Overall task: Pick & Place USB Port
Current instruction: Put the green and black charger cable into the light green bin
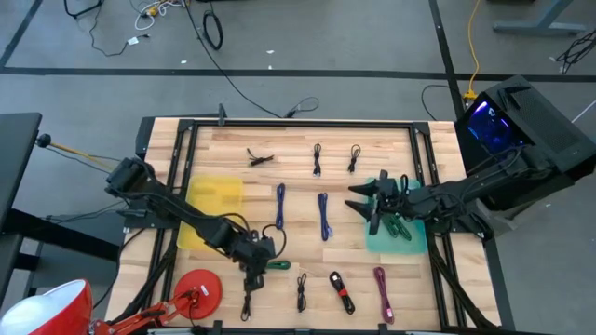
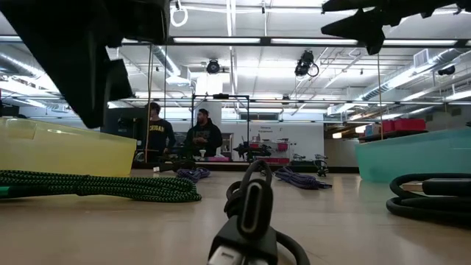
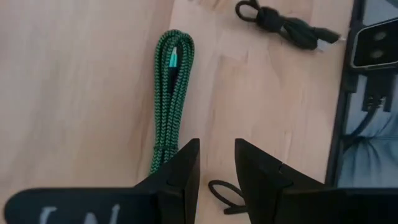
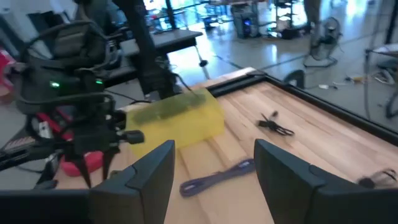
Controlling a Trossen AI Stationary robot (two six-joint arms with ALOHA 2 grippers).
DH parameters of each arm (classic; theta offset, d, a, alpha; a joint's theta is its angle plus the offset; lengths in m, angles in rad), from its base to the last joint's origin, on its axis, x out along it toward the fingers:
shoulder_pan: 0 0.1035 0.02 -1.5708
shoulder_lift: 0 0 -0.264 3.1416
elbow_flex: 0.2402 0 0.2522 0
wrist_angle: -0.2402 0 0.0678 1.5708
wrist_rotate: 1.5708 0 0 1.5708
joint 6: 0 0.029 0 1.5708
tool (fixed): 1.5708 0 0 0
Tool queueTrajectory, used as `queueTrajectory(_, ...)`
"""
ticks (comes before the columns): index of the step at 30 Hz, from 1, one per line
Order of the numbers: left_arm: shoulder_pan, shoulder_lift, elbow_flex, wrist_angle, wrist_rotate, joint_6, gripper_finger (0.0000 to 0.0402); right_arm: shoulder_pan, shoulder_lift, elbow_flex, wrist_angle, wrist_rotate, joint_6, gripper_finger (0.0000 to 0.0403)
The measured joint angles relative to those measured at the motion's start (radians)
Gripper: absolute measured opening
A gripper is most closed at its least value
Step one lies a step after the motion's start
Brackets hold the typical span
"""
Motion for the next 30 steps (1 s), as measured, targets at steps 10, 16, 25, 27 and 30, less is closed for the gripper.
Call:
queueTrajectory(10,0.051,0.037,0.000,-0.017,0.022,0.039,0.0105,-0.013,0.009,0.000,0.011,-0.006,-0.025,0.0219)
queueTrajectory(16,0.080,0.049,0.001,-0.044,0.059,0.043,0.0105,-0.013,0.009,0.000,0.006,-0.010,-0.040,0.0219)
queueTrajectory(25,0.076,0.106,0.000,-0.039,0.089,0.031,0.0105,-0.013,0.008,0.000,0.012,-0.009,-0.055,0.0219)
queueTrajectory(27,0.076,0.110,0.000,-0.033,0.102,0.031,0.0105,-0.013,0.008,0.000,0.018,-0.010,-0.055,0.0219)
queueTrajectory(30,0.076,0.131,0.000,-0.031,0.100,0.030,0.0105,-0.013,0.008,0.000,0.018,-0.009,-0.060,0.0219)
